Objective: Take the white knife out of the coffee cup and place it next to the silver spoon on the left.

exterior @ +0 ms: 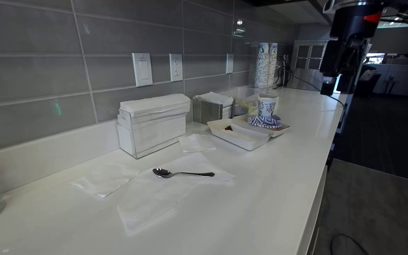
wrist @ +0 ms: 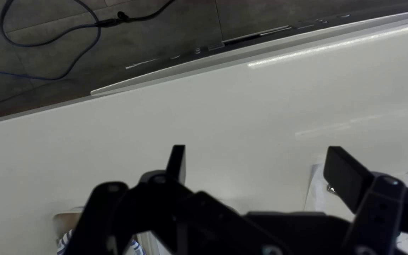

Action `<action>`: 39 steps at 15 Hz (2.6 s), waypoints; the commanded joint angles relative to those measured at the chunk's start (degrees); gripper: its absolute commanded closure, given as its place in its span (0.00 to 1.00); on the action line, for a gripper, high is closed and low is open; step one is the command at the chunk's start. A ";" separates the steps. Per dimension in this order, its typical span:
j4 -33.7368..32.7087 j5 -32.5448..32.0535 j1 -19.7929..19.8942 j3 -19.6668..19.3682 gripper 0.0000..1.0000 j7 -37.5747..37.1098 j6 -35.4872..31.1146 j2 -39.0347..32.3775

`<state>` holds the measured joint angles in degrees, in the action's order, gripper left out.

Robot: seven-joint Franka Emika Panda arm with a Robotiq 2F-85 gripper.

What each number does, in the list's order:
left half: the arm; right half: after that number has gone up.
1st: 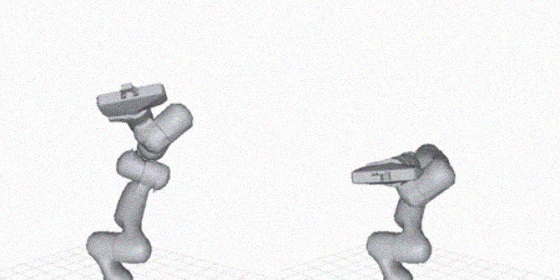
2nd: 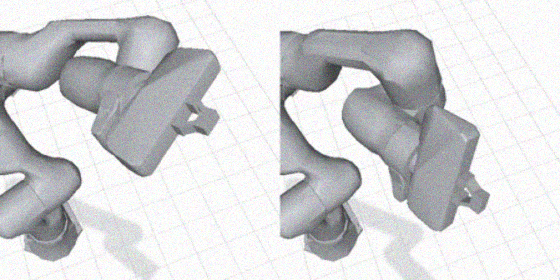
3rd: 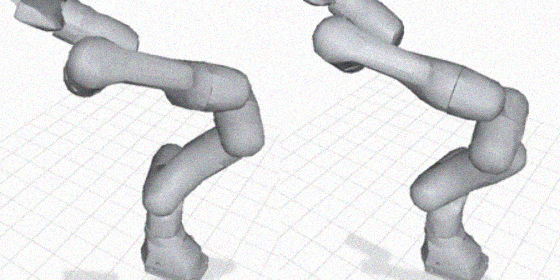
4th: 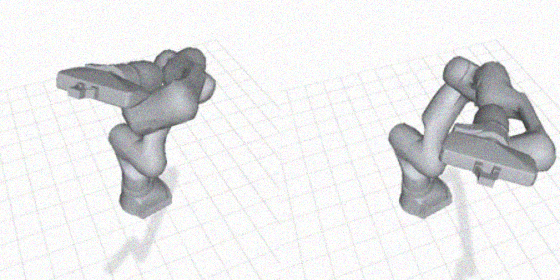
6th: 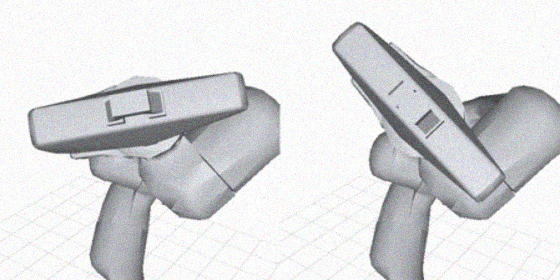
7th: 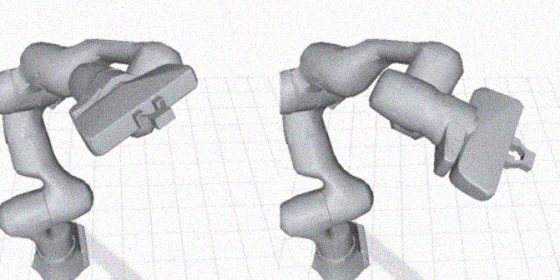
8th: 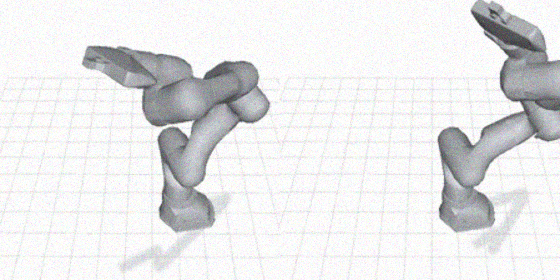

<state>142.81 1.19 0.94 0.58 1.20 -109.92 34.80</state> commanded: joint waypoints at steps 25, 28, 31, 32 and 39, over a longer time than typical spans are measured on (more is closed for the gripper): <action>-30.49 -60.57 9.87 -2.31 0.00 -67.47 -26.56 -41.87; -33.92 -64.84 7.49 -4.50 0.00 -71.23 -28.73 -46.12; -37.17 -67.99 5.81 -6.17 0.00 -74.16 -28.25 -49.78; -38.08 -68.82 5.42 -6.62 0.00 -74.79 -28.14 -50.81; -39.53 -68.61 5.07 -7.48 0.00 -72.90 -28.46 -52.71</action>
<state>103.31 -67.79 6.68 -6.16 -71.96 -138.28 -17.91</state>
